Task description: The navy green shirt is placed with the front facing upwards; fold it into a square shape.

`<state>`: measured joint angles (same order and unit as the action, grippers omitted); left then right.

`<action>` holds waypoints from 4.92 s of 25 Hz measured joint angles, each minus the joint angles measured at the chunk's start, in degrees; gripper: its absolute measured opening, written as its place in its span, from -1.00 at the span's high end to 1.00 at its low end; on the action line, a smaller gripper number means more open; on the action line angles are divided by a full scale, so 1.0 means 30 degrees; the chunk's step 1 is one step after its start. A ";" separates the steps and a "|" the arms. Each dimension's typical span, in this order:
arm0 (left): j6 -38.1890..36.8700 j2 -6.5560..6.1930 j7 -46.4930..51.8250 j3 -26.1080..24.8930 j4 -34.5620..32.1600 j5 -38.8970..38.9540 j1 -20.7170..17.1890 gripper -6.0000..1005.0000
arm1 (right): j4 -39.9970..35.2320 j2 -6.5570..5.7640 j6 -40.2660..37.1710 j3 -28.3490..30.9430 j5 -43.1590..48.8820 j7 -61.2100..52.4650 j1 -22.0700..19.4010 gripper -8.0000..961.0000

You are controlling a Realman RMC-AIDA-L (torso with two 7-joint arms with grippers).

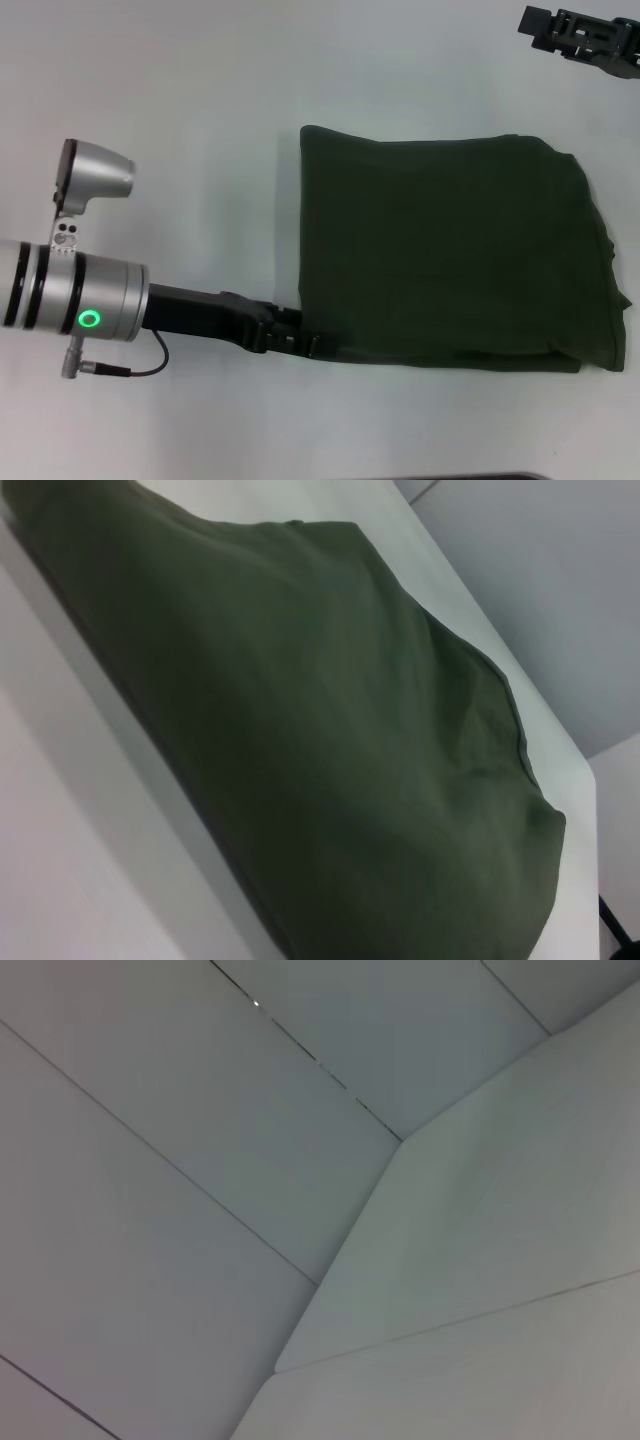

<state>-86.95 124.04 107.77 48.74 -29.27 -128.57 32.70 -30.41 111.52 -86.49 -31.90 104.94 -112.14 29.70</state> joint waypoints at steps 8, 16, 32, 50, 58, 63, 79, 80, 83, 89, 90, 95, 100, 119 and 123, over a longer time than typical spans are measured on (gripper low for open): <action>0.0584 0.0020 -0.0001 -0.0109 -0.0001 0.0526 0.0125 -0.64 | -0.0197 0.0020 -0.0001 0.0072 0.0000 -0.0056 -0.0066 -0.63; 0.1158 0.0018 0.0009 -0.0084 0.0438 0.0547 0.0281 -0.04 | -0.0207 0.0042 0.0000 0.0186 0.0000 -0.0061 -0.0128 -0.63; 0.1045 -0.0009 -0.0188 -0.0128 0.0452 0.0533 0.0161 0.91 | -0.0207 0.0094 -0.0014 0.0204 0.0000 0.0011 -0.0148 -0.62; 0.0440 -0.0409 -0.0084 -0.0904 0.0235 0.0402 -0.0185 0.80 | -0.0206 0.0178 -0.0030 0.0173 0.0000 0.0078 -0.0276 -0.63; -0.0284 -0.0722 0.0744 -0.2075 -0.0020 0.0319 -0.0483 0.74 | -0.0205 0.0178 -0.0037 0.0199 -0.0001 0.0066 -0.0321 -0.63; -0.0285 -0.0724 0.1060 -0.2088 -0.0204 0.0127 -0.0559 0.45 | -0.0206 0.0114 -0.0068 0.0205 0.0000 -0.0015 -0.0320 -0.63; 0.0351 -0.0263 0.1156 -0.1330 0.0455 -0.0211 0.0074 -0.72 | -0.0206 0.0060 -0.0092 0.0204 -0.0001 -0.0062 -0.0206 -0.63; 0.0380 -0.0208 0.1152 -0.1284 0.0464 -0.0211 0.0083 -0.78 | -0.0205 0.0061 -0.0099 0.0203 -0.0001 -0.0066 -0.0204 -0.63; 0.0415 -0.0103 0.1128 -0.1264 0.0478 -0.0210 0.0098 -0.90 | -0.0206 0.0061 -0.0148 0.0203 -0.0001 -0.0090 -0.0203 -0.63; 0.0448 -0.0074 0.1097 -0.1271 0.0478 -0.0196 0.0132 -0.86 | -0.0206 0.0061 -0.0204 0.0214 -0.0001 -0.0091 -0.0238 -0.63; 0.0454 -0.0070 0.1069 -0.1273 0.0478 -0.0190 0.0149 -0.84 | -0.0206 0.0061 -0.0211 0.0218 0.0000 -0.0091 -0.0251 -0.63; 0.0499 -0.0069 0.0942 -0.1219 0.0470 -0.0194 0.0235 -0.75 | -0.0205 0.0061 -0.0246 0.0252 0.0000 -0.0088 -0.0309 -0.63; 0.0945 -0.0028 0.0839 -0.0640 0.0642 -0.0079 0.0379 -0.67 | -0.0206 0.0061 -0.0270 0.0317 -0.0001 -0.0090 -0.0342 -0.63; 0.1415 -0.0015 0.0817 -0.0105 0.1097 0.0012 0.0612 0.73 | -0.0205 0.0061 -0.0446 0.0440 -0.0001 -0.0119 -0.0369 -0.63; 0.1434 -0.0010 0.0885 -0.0106 0.1064 0.0012 0.0613 0.83 | -0.0206 0.0071 -0.0446 0.0440 0.0000 -0.0090 -0.0375 -0.63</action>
<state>-82.65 124.01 110.43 48.42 -26.08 -128.54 34.54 -31.03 111.73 -87.82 -30.58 104.94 -112.41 28.58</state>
